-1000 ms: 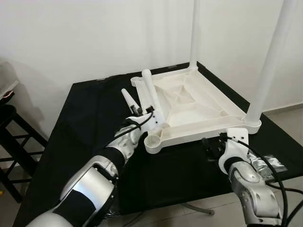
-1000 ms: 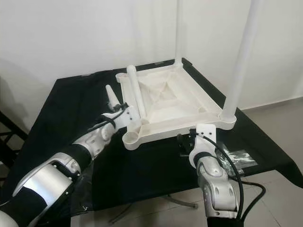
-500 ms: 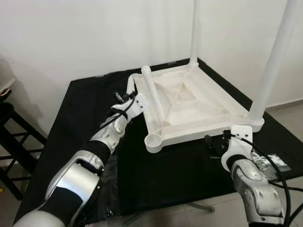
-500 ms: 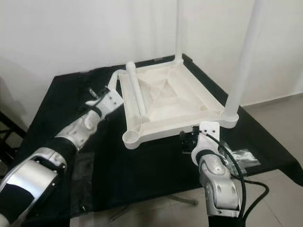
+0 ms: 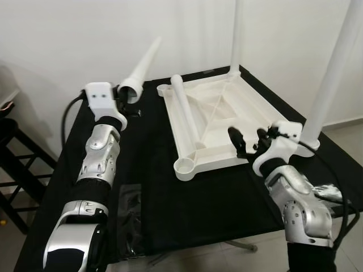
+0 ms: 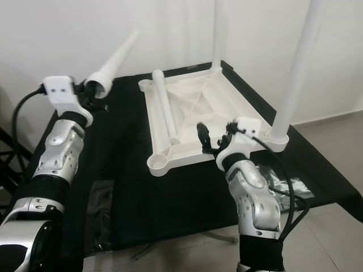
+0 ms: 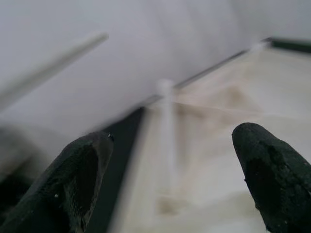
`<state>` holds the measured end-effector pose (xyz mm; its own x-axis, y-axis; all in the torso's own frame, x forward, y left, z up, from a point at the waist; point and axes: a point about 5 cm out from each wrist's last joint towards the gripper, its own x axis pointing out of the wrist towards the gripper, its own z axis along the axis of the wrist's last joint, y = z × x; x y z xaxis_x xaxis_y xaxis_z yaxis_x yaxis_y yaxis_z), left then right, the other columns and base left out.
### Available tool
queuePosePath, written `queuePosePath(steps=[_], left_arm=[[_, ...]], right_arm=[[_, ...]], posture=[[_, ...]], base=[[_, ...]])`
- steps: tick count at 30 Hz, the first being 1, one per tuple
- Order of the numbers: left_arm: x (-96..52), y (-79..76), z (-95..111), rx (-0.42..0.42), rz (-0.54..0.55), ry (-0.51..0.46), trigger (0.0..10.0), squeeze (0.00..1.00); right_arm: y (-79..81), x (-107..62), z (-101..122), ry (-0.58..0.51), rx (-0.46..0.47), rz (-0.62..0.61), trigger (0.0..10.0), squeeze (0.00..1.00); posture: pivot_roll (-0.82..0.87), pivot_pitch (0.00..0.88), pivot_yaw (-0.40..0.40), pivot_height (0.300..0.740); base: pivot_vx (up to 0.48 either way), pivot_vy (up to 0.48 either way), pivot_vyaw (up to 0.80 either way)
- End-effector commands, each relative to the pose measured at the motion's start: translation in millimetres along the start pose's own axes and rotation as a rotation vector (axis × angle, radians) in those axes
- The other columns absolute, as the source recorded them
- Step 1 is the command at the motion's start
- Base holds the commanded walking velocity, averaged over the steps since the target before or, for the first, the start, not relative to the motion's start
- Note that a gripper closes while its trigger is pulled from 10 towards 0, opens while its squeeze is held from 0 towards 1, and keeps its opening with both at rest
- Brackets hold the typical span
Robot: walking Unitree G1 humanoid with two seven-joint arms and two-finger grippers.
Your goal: Building children table
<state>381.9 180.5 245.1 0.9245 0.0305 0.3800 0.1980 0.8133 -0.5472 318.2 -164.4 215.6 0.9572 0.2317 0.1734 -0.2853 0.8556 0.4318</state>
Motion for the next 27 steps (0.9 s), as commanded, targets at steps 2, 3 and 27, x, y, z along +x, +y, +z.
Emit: queuePosePath(steps=[2,3,27], left_arm=[[-9.0,4.3,3,-0.303,-0.07,-0.001,0.0,0.0],[-18.0,1.1,0,-0.462,-0.152,0.017,0.0,0.0],[-134.7,-66.5,-26,-1.014,-0.888,0.397,0.0,0.0]], right_arm=[[18.1,2.1,5,-0.018,0.16,0.15,10.0,0.0],[29.9,2.5,10,-0.04,0.236,0.248,10.0,0.0],[100.6,-34.7,32,-0.009,0.396,1.026,10.0,0.0]], posture=[[-0.14,0.0,0.058,0.74],[-0.14,0.0,0.057,0.74],[-0.12,0.0,0.041,0.74]], base=[[0.0,0.0,0.0],[0.0,0.0,0.0],[0.0,0.0,0.0]])
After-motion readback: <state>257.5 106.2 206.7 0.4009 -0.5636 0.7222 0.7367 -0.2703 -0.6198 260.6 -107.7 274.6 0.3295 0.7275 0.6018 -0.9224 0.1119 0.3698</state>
